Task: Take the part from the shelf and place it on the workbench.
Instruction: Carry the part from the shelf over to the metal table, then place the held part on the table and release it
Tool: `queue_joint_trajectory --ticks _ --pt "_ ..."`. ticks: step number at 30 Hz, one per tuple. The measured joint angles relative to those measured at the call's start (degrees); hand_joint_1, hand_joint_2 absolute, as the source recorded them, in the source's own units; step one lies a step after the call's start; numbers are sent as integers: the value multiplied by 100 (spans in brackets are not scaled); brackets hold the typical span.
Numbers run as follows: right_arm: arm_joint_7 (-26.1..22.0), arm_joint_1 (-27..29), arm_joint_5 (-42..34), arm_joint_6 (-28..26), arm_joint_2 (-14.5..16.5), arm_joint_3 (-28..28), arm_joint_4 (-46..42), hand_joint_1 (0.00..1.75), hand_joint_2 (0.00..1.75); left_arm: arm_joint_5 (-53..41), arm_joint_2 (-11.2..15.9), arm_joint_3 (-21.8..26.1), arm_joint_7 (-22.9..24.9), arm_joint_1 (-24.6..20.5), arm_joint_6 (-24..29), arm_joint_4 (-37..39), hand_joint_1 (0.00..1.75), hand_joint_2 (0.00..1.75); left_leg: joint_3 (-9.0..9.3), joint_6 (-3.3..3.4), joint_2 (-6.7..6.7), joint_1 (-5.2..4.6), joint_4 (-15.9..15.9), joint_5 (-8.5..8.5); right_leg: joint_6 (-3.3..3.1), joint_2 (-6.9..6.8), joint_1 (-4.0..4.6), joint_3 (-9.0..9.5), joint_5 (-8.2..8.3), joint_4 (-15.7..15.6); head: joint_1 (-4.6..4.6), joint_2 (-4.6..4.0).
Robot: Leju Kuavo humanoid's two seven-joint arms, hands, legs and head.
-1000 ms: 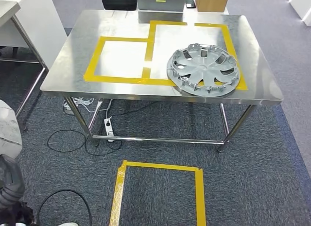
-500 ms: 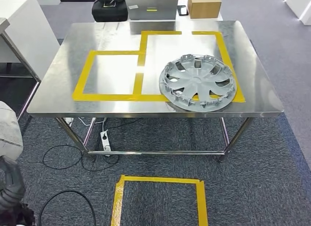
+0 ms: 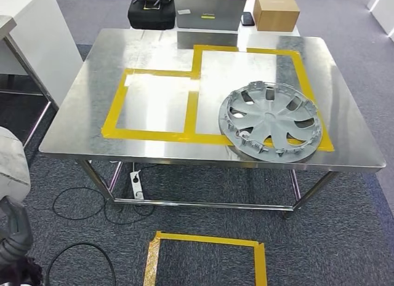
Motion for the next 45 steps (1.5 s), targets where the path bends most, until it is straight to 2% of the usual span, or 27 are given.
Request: queue_joint_trajectory --ticks 2,4,6,7,8,10,12,13,14,16,18,21,23,26,27,28,30,31,32,33,37,39,41,42,43,44,45 --pt "11 12 1 3 0 1 -1 0 0 -10 -3 -1 3 6 -4 2 175 175 119 -52 -6 -5 -31 -110 -51 -11 32 74 310 -430 -13 0" --pt "27 17 1 6 0 0 -4 0 0 -15 -4 -2 8 16 -8 3 175 175 226 -129 -12 -11 -41 -137 -110 -19 50 106 299 -530 -19 0" --pt "39 17 -2 7 0 -1 -6 0 0 -21 -4 -3 14 22 -13 2 175 175 294 -184 -5 -18 63 -130 -175 -12 23 281 364 -611 -22 1" --pt "42 12 -3 7 0 -1 -6 0 0 -24 -4 -4 16 19 -15 2 175 175 245 -205 0 -18 215 -147 -198 -11 6 390 363 -644 -37 1" --pt "43 4 -3 8 0 1 -6 0 0 -25 -4 -6 20 15 -19 2 175 175 118 -230 5 -13 463 -202 -216 -9 -8 489 345 -680 -50 1" --pt "43 -4 -4 12 1 1 -6 0 0 -26 -4 -12 24 17 -22 3 175 175 -302 -287 9 7 1067 -448 -238 -6 -14 592 280 -716 -74 0" --pt "46 6 -7 16 2 1 -6 0 0 -26 -1 -15 26 31 -28 4 175 175 -666 -333 11 25 1357 -668 -227 3 -21 692 182 -724 -72 0" --pt "49 14 -9 18 2 1 -6 0 0 -27 1 -16 26 34 -34 4 175 175 -742 -346 13 30 1265 -620 -214 8 -26 763 124 -723 -72 0" --pt "50 17 -10 20 2 1 -6 0 0 -27 2 -17 26 36 -40 4 175 175 -749 -347 16 34 1027 -427 -200 13 -31 843 66 -723 -71 0" --pt "51 19 -13 30 1 1 -6 0 0 -40 3 -19 34 45 -49 9 175 175 -722 -320 33 26 453 172 -166 24 -34 953 -37 -721 -70 0" --pt "55 12 -19 43 1 1 -6 0 0 -140 3 -22 80 65 -45 25 175 175 -741 -244 48 -5 185 527 -109 26 -25 975 -108 -729 -53 0" --pt "56 -6 -24 56 4 1 -9 0 0 -322 2 -23 149 73 -30 36 175 175 -688 -131 44 -14 71 569 -13 8 -22 1026 -168 -820 -36 0" --pt "53 -23 -25 59 4 1 -17 0 0 -365 -3 -21 155 64 -22 36 175 175 -579 -67 50 10 -48 561 33 1 -21 919 -333 -564 -10 0" --pt "54 -21 -31 62 4 1 -23 0 0 -459 -7 -26 228 58 -55 47 175 175 -500 0 56 17 -103 509 70 -1 -25 184 -676 541 29 0" --pt "55 -12 -35 67 4 1 -25 0 0 -529 -7 -28 285 61 -84 58 175 175 -479 8 50 16 -102 481 77 -1 -26 -20 -655 756 31 0" --pt "57 -3 -41 75 4 0 -26 0 0 -618 -7 -30 351 64 -123 74 175 175 -443 6 42 16 -102 450 79 -2 -27 -116 -506 750 31 0" --pt "60 3 -56 95 4 -1 -30 0 0 -798 -2 -33 465 69 -211 114 175 175 -344 -20 29 17 -101 378 61 -6 -30 1 45 150 34 0" --pt "60 1 -64 107 4 -1 -32 0 0 -877 8 -33 514 70 -270 138 175 175 -304 -48 26 7 -95 340 45 -8 -25 126 265 -209 31 0" --pt "58 -3 -69 116 4 1 -35 0 0 -941 27 -33 556 71 -334 162 175 175 -284 -77 24 -4 -88 311 21 -9 -19 237 391 -484 29 0" --pt "58 -5 -74 124 4 1 -38 0 0 -991 54 -33 593 75 -394 187 175 175 -279 -108 24 -13 -87 296 -3 -6 -12 298 429 -630 25 0" --pt "60 10 -84 141 3 -1 -49 0 0 -1150 183 -36 687 89 -549 264 175 175 -284 -229 30 -11 -53 236 -115 6 -24 371 421 -738 18 0" --pt "60 8 -82 165 2 -2 -54 0 0 -1318 283 -33 802 86 -729 299 175 175 -475 -291 36 2 384 -5 -169 -4 -43 426 416 -777 12 0" --pt "60 5 -72 207 1 -1 -56 0 0 -1487 448 -20 937 86 -1010 398 175 175 -854 -333 38 12 1141 -301 -207 -11 -39 463 389 -782 11 0" --pt "59 5 -61 227 -1 -1 -56 0 0 -1559 553 -2 991 87 -1161 474 175 175 -998 -344 38 15 1402 -349 -217 -10 -37 482 374 -781 10 0" --pt "57 5 -45 245 -4 0 -56 0 0 -1633 669 23 1031 83 -1304 563 175 175 -1057 -346 38 15 1465 -282 -221 -6 -36 505 359 -781 9 0" --pt "55 6 -28 261 -10 1 -55 0 0 -1695 774 51 1052 73 -1413 650 175 175 -1003 -338 39 15 1293 -106 -219 0 -36 533 343 -781 9 0" --pt "52 5 -13 273 -18 1 -55 0 0 -1753 879 81 1064 59 -1497 735 175 175 -857 -321 39 14 935 139 -213 7 -36 565 324 -781 9 0"
